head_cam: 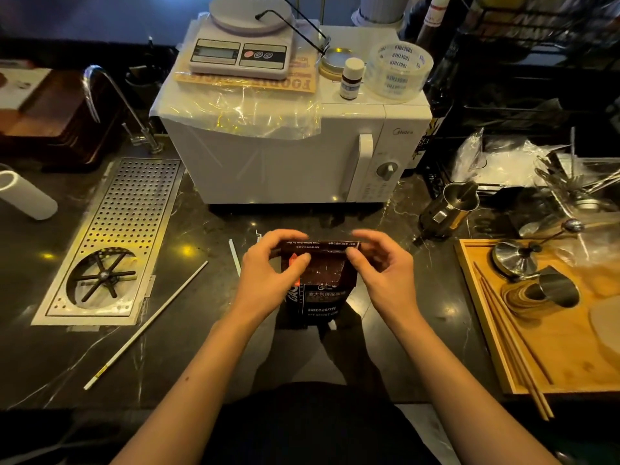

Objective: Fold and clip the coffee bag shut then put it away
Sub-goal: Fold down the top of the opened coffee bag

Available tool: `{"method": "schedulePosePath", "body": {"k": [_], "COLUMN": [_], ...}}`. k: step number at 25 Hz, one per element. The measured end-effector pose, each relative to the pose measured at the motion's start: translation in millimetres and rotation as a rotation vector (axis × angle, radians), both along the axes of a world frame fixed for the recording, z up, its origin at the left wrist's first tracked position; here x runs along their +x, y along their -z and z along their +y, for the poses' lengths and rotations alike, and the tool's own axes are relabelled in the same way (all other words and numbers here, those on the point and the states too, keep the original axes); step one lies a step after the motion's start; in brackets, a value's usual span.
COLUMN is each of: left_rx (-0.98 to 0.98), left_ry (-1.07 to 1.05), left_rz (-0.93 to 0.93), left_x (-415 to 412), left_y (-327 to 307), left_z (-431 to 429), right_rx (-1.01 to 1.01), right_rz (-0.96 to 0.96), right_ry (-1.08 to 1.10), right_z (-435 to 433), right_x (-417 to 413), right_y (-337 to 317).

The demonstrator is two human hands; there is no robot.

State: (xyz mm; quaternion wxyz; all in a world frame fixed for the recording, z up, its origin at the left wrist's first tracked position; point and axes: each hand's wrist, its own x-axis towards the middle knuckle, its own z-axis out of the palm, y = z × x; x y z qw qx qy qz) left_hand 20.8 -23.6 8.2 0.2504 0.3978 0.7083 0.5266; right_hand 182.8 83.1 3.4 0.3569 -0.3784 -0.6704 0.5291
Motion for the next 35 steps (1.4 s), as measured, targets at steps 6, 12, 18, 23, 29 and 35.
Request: {"method": "schedulePosePath", "body": {"k": [6, 12, 18, 23, 29, 35], "left_rx": [0.060, 0.084, 0.109, 0.092, 0.102, 0.100], "left_ry": [-0.012, -0.021, -0.027, -0.097, -0.138, -0.145], "left_rz": [-0.185, -0.268, -0.352, -0.500, -0.521, -0.451], "left_x": [11.0, 8.1, 9.7, 13.4, 20.0, 24.8], "left_y": [-0.8, 6.9, 9.0, 13.9, 13.2, 13.4], "left_z": [10.9, 15.9, 18.2, 18.1, 22.2, 20.9], "right_rx": [-0.067, -0.099, -0.059, -0.029, 0.029, -0.034], "right_rz": [0.063, 0.045, -0.020, -0.037, -0.043, -0.006], "right_ry": [0.031, -0.005, -0.100, -0.033, 0.066, 0.125], "right_z": [-4.4, -4.2, -3.2, -8.0, -13.4, -14.1], "right_x": [-2.0, -7.1, -19.8, -28.1, -35.3, -35.4], "right_y": [-1.6, -3.7, -4.1, 1.3, 5.9, 10.7]}}
